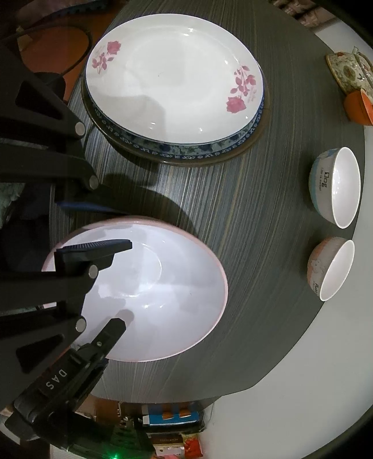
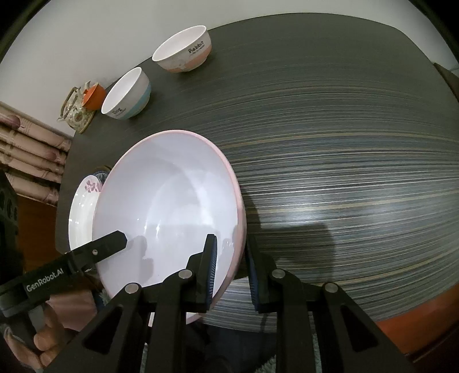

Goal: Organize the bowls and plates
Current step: 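Carry the pink-rimmed bowl with both tools and lower it onto the table, then open both tools and move them to the white bowl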

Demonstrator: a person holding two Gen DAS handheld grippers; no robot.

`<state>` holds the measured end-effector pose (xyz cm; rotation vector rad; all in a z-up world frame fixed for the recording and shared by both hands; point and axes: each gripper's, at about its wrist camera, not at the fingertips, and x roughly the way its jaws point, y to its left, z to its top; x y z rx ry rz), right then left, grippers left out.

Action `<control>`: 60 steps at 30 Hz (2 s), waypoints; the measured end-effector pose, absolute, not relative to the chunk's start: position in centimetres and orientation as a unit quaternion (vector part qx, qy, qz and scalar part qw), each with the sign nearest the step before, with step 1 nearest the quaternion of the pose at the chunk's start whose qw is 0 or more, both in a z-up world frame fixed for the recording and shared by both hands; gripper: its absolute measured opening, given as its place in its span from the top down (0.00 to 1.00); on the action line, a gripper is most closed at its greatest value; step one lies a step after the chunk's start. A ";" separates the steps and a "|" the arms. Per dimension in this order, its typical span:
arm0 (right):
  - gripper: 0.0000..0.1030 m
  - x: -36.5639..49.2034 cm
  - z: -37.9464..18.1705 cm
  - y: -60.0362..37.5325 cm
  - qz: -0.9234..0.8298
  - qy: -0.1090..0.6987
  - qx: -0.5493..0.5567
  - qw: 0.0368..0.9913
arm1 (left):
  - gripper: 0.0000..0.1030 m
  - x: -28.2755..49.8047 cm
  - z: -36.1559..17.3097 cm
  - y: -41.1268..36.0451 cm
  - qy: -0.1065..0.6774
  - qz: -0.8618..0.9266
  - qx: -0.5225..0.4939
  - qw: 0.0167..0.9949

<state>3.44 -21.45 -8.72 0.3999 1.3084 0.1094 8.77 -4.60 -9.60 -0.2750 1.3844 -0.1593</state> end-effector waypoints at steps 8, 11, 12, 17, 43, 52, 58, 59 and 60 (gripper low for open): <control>0.79 3.5 -8.9 -21.4 0.051 0.606 0.180 0.773 | 0.83 9.1 -10.1 -4.1 0.641 -0.075 -0.130 0.753; 0.77 3.5 -8.8 -21.3 0.051 0.606 0.182 0.773 | 0.83 9.3 -9.9 -3.8 0.638 -0.076 -0.134 0.754; 0.77 3.4 -8.8 -21.2 0.050 0.606 0.180 0.774 | 0.83 9.3 -9.9 -3.8 0.638 -0.076 -0.135 0.755; 0.72 3.5 -8.7 -21.1 0.051 0.602 0.179 0.776 | 0.81 9.5 -9.4 -3.3 0.632 -0.076 -0.138 0.759; 0.52 6.5 -3.2 -22.3 0.053 0.548 0.177 0.816 | 0.50 10.8 -4.3 1.3 0.575 -0.078 -0.172 0.796; 0.51 9.3 -0.7 -19.3 0.104 0.539 0.158 0.821 | 0.43 13.2 -2.7 6.0 0.552 -0.046 -0.190 0.811; 0.49 12.1 -0.2 -16.6 0.130 0.545 0.155 0.814 | 0.41 16.0 -3.0 8.6 0.554 -0.014 -0.191 0.810; 0.49 12.6 -0.3 -16.1 0.133 0.546 0.155 0.812 | 0.41 16.5 -3.1 9.1 0.553 -0.011 -0.193 0.810; 0.49 13.0 -0.3 -15.8 0.133 0.549 0.154 0.811 | 0.41 17.2 -3.1 9.6 0.552 -0.009 -0.197 0.810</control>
